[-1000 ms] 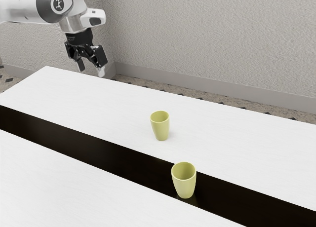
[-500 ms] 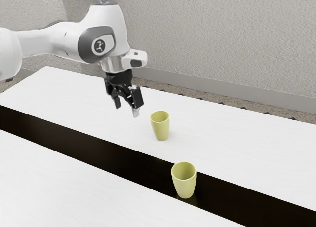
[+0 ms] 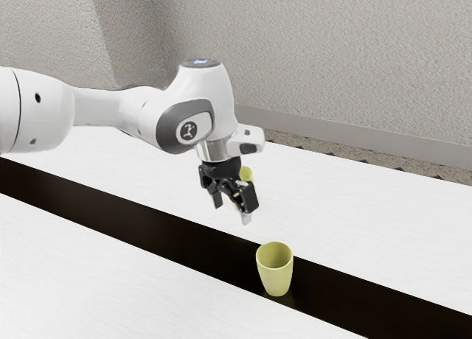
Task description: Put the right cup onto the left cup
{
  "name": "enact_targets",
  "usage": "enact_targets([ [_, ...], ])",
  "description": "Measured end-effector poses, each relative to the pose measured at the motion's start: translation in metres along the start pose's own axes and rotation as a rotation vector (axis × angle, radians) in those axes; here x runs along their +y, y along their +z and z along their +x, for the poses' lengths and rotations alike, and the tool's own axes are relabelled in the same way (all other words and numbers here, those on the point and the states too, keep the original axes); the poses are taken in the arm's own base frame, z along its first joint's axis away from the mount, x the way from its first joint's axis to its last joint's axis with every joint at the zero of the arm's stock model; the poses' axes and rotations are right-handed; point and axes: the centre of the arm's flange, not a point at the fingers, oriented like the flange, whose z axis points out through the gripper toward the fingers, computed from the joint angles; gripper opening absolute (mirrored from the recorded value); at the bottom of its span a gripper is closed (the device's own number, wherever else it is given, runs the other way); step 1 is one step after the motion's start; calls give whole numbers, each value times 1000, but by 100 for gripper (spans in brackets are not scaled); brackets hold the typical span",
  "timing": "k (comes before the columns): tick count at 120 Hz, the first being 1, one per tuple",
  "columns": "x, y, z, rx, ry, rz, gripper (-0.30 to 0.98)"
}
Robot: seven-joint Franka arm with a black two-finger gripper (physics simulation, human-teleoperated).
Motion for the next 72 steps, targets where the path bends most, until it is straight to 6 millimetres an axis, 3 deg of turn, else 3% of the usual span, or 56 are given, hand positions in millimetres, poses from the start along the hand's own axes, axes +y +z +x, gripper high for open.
enact_targets([
  [31,29,42,13,-15,-78,-4,69],
  [52,28,89,17,-65,-152,-11,69],
  [68,29,101,20,-66,-184,-1,68],
  [72,31,101,20,-61,-187,3,63],
])
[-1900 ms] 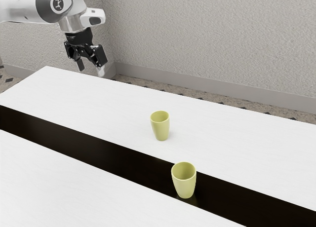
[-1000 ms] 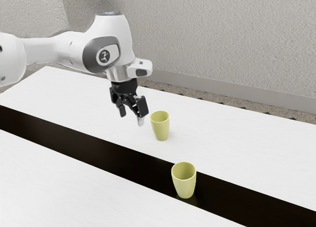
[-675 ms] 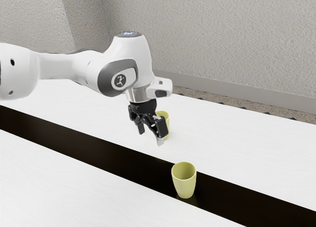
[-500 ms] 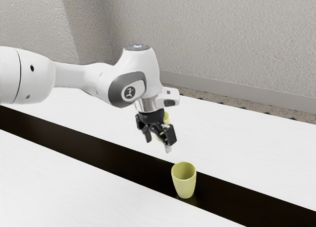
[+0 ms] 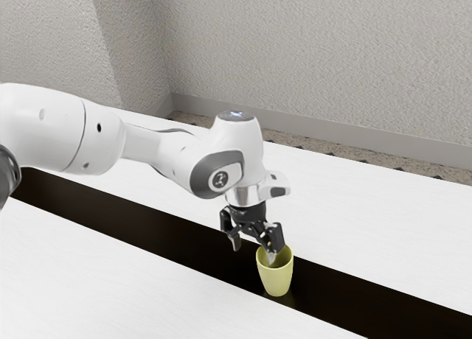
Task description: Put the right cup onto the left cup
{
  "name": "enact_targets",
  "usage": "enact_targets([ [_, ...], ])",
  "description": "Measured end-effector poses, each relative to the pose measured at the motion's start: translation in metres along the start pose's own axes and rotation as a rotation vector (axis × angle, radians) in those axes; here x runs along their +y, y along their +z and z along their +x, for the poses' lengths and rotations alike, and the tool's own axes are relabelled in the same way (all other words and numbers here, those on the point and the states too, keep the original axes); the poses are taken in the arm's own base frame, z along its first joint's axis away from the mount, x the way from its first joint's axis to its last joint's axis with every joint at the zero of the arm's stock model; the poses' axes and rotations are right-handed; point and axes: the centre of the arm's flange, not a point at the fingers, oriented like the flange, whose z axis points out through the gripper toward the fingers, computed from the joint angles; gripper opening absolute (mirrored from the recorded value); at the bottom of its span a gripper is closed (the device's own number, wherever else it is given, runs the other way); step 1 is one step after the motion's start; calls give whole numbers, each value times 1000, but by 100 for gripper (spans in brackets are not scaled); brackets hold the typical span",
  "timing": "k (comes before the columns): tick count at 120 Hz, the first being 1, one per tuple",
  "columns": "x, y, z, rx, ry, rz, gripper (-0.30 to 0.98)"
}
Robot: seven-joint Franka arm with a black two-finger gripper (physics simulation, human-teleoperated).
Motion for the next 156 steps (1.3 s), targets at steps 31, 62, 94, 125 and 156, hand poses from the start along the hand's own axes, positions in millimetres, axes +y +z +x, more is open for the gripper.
enact_targets([
  [31,17,-2,-3,25,-7,26,8],
  [62,23,-2,-5,27,-34,30,-6],
  [94,29,-35,-11,76,-44,41,-9],
  [125,-21,-135,-15,177,-117,63,-10],
  [156,-98,-216,8,229,-174,73,-10],
])
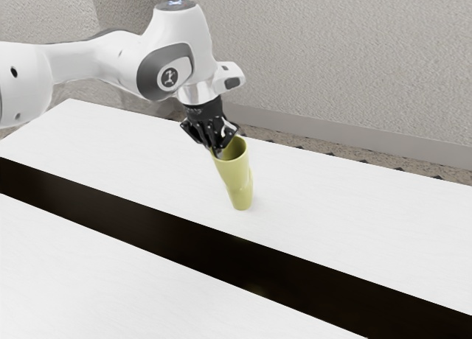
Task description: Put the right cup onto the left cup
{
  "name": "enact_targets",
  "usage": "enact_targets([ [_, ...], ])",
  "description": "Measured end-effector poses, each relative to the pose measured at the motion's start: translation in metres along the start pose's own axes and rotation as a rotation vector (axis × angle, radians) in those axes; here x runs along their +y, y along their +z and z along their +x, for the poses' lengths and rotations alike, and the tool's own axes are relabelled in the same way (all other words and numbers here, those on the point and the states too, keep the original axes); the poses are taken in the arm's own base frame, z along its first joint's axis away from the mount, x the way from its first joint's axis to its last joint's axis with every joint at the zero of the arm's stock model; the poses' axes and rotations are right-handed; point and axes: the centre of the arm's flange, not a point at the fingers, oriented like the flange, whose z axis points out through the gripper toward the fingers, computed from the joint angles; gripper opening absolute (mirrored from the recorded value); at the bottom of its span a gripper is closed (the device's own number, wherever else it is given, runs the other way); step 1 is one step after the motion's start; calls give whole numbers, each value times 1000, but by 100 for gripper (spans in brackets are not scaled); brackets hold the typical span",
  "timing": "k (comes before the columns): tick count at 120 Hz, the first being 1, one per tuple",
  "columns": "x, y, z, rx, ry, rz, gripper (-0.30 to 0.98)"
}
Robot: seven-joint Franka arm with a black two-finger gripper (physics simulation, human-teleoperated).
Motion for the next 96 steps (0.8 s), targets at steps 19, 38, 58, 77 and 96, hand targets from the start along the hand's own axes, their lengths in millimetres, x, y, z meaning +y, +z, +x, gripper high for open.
enact_targets([
  [19,-41,-11,31,3,-21,-4,-10],
  [38,-53,-1,62,2,-6,-19,-10],
  [58,-65,31,93,-22,9,-25,-10],
  [77,-74,61,110,-47,17,-37,-10],
  [96,-73,86,122,-61,34,-52,-10],
])
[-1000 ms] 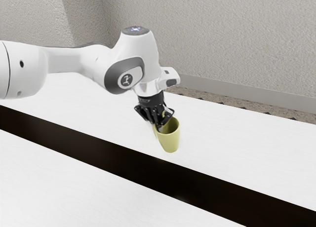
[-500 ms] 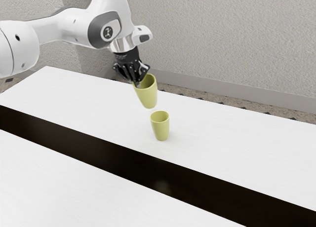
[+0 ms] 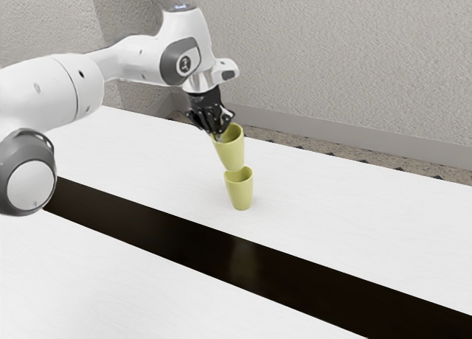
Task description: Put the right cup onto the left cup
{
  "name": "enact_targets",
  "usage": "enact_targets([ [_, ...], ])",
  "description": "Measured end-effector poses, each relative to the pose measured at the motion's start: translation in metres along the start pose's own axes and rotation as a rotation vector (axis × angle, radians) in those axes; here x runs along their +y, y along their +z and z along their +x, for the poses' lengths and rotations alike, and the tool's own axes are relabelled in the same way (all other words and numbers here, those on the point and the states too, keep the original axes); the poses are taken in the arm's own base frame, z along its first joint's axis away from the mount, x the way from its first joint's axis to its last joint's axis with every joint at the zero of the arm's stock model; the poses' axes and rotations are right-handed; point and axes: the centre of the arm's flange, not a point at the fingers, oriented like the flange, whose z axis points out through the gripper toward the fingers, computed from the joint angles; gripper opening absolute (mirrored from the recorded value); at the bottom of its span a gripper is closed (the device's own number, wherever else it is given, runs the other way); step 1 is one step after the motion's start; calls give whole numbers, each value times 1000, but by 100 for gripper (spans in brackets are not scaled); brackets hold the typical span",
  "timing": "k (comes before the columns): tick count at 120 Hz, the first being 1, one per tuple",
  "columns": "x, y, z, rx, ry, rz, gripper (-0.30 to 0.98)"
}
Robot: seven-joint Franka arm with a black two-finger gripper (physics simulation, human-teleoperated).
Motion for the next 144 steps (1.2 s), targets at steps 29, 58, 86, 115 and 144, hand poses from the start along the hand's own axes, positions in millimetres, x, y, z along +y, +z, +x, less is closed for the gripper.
enact_targets([
  [29,-1,26,5,-20,22,-7,-10],
  [58,-9,46,8,-29,28,-2,-4],
  [86,-7,48,11,1,40,-9,38],
  [115,-6,9,-1,41,49,-12,59],
  [144,-2,-20,-59,-10,66,-8,66],
])
